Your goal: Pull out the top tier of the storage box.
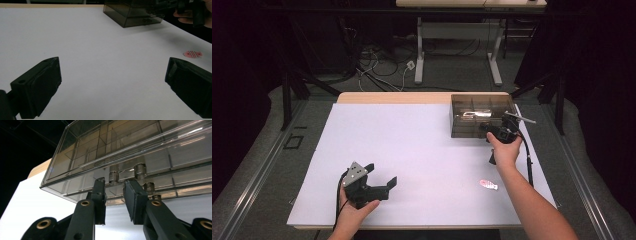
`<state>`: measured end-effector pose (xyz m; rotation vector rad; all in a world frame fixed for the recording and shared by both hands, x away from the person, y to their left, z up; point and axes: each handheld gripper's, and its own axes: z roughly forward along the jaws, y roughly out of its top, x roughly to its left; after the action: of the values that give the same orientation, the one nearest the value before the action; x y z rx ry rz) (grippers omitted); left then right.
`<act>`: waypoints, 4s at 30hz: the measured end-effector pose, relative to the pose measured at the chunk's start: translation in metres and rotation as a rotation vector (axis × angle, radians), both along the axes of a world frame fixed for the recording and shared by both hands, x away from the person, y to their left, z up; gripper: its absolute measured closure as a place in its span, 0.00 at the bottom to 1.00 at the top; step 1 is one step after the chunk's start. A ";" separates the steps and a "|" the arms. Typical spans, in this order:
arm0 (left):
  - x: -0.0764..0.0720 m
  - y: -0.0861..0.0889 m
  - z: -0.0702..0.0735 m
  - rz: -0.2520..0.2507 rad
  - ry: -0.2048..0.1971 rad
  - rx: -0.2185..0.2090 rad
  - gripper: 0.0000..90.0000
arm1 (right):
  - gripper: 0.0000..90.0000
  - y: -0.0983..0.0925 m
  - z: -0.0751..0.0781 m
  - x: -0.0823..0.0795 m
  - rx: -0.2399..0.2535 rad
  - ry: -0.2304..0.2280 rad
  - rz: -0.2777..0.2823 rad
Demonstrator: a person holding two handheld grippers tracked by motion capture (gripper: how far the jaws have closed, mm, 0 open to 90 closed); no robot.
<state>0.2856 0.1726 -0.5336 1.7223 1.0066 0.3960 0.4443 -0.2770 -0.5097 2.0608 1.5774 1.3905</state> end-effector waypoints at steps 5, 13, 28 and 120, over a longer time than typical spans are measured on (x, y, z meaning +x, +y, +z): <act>0.000 0.000 0.000 -0.001 0.001 -0.002 0.01 | 0.84 0.003 -0.001 0.001 0.015 0.008 -0.014; 0.000 -0.001 -0.001 0.002 0.008 -0.010 0.01 | 0.85 0.004 -0.004 0.002 0.072 -0.005 -0.028; 0.000 -0.001 -0.001 0.000 0.009 -0.007 0.01 | 0.89 0.003 -0.007 0.001 0.094 -0.006 -0.069; 0.001 -0.001 -0.002 0.000 0.006 0.001 0.01 | 0.92 -0.005 -0.008 -0.027 0.124 0.014 0.003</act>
<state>0.2864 0.1712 -0.5353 1.7253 1.0114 0.3921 0.4169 -0.2816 -0.5176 2.1422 1.5360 1.5147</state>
